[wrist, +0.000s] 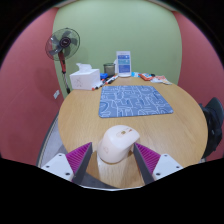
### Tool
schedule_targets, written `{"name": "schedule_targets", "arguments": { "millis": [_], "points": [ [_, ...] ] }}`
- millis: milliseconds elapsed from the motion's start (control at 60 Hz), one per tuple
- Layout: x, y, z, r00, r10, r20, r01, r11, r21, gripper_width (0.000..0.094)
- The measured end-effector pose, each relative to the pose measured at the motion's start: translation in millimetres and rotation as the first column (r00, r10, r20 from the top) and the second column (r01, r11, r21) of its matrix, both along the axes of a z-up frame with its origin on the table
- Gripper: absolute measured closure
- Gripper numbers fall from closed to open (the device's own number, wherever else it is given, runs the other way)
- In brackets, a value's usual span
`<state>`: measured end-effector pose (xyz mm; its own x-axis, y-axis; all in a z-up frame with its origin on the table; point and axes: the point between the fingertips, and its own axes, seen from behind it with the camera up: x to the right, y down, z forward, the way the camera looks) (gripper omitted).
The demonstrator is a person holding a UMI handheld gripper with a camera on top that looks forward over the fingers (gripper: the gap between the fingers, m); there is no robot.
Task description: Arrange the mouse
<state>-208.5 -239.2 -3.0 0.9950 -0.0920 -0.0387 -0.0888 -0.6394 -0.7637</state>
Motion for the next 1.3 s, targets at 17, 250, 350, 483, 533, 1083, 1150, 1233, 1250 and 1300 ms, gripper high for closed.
{"name": "schedule_targets", "arguments": {
  "millis": [17, 250, 350, 483, 533, 1083, 1150, 1233, 1250, 1300],
  "points": [
    [0.5, 0.9, 0.2, 1.000, 0.002, 0.004, -0.002, 1.000, -0.002, 0.0097],
    [0.9, 44.8, -6.3, 0.998, -0.022, 0.055, 0.022, 1.000, -0.001, 0.0212],
    [-1.1, 52.2, -6.1, 0.999, -0.027, 0.041, 0.026, 1.000, 0.007, 0.0401],
    [-1.0, 53.9, -4.7, 0.998, -0.014, 0.054, 0.013, 1.000, 0.012, 0.0502],
    [-1.1, 53.6, -3.6, 0.998, 0.001, 0.062, -0.001, 1.000, 0.004, 0.0530],
    [65.3, 208.9, 193.9, 0.997, 0.080, 0.017, -0.082, 0.954, 0.288, 0.0550],
    [88.4, 238.5, 169.5, 0.998, 0.059, 0.008, -0.059, 0.964, 0.260, 0.0549],
    [108.7, 259.9, 123.3, 0.998, 0.057, 0.010, -0.058, 0.980, 0.188, 0.0548],
    [111.5, 262.6, 113.2, 0.998, 0.057, 0.015, -0.058, 0.983, 0.174, 0.0548],
    [116.8, 267.4, 81.3, 0.998, 0.062, 0.023, -0.064, 0.990, 0.127, 0.0548]
  ]
}}
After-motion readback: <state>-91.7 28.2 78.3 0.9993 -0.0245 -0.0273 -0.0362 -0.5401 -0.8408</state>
